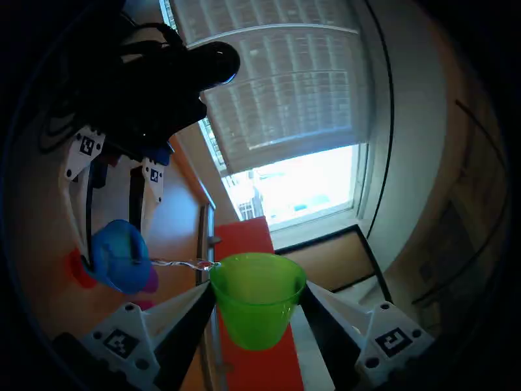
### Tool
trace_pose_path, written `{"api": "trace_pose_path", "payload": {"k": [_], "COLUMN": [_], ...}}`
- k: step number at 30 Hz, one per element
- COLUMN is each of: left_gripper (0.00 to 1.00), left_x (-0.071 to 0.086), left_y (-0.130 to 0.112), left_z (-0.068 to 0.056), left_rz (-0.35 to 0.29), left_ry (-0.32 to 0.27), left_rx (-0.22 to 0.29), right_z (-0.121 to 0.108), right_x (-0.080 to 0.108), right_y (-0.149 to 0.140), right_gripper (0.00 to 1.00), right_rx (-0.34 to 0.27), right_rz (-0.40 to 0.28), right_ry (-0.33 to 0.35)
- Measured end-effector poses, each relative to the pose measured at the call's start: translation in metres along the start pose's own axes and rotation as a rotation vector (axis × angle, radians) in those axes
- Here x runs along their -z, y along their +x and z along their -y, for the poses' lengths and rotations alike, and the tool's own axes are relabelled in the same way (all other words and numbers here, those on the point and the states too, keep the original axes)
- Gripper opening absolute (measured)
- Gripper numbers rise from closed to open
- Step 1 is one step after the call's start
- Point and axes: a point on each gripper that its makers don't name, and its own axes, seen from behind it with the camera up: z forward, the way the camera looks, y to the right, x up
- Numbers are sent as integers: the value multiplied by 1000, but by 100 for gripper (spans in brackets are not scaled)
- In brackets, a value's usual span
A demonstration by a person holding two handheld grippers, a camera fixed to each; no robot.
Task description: Pour water
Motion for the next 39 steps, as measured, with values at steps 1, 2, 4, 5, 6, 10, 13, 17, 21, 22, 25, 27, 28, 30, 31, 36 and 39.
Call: {"api": "trace_pose_path", "payload": {"k": [1, 2, 4, 5, 6, 10, 13, 17, 21, 22, 25, 27, 28, 30, 31, 36, 39], "left_gripper": [85, 85, 85, 85, 85, 85, 85, 85, 85, 85, 85, 85, 85, 85, 85, 85, 85], "left_x": [0, 0, 0, 0, 0, 0, 0, 0, 0, 0, 0, 0, 0, -1, -1, -1, -1], "left_y": [0, 0, 0, 0, 0, 1, 1, 1, 0, 0, 0, 0, 0, 0, 0, -1, -1], "left_z": [0, 0, 0, 0, 0, 0, 1, 1, 1, 1, 0, 0, 0, 0, 0, 1, 1], "left_rz": [0, 0, 0, 0, 0, -1, -1, -1, -2, -2, -1, -1, -1, -1, -1, -1, 0], "left_ry": [0, 0, 0, 0, 0, -1, 0, 0, 0, 0, 0, -1, -1, 0, -1, 0, -1], "left_rx": [0, 0, 0, 0, 0, -1, 0, 0, 0, 0, -1, -1, -1, -1, -1, -1, 0], "right_z": [0, 0, -1, -1, -1, -1, -1, -2, -3, -4, -6, -6, -7, -7, -7, -9, -9], "right_x": [0, 0, 0, 0, 0, -1, -1, 0, 0, 0, 0, -1, -1, -1, 0, 0, 0], "right_y": [0, 1, 1, 2, 2, 3, 3, 4, 4, 3, 0, -1, -1, -1, -1, -1, -1], "right_gripper": [90, 90, 90, 90, 90, 89, 89, 90, 89, 89, 90, 90, 90, 90, 90, 90, 90], "right_rx": [3, 6, 11, 14, 17, 29, 38, 47, 56, 59, 69, 76, 79, 84, 86, 99, 108], "right_rz": [0, 0, 0, 1, 0, 0, 0, 1, 1, 1, 2, 3, 3, 3, 3, 4, 4], "right_ry": [-1, -2, -3, -4, -4, -6, -6, -8, -9, -9, -11, -12, -12, -13, -13, -15, -16]}}
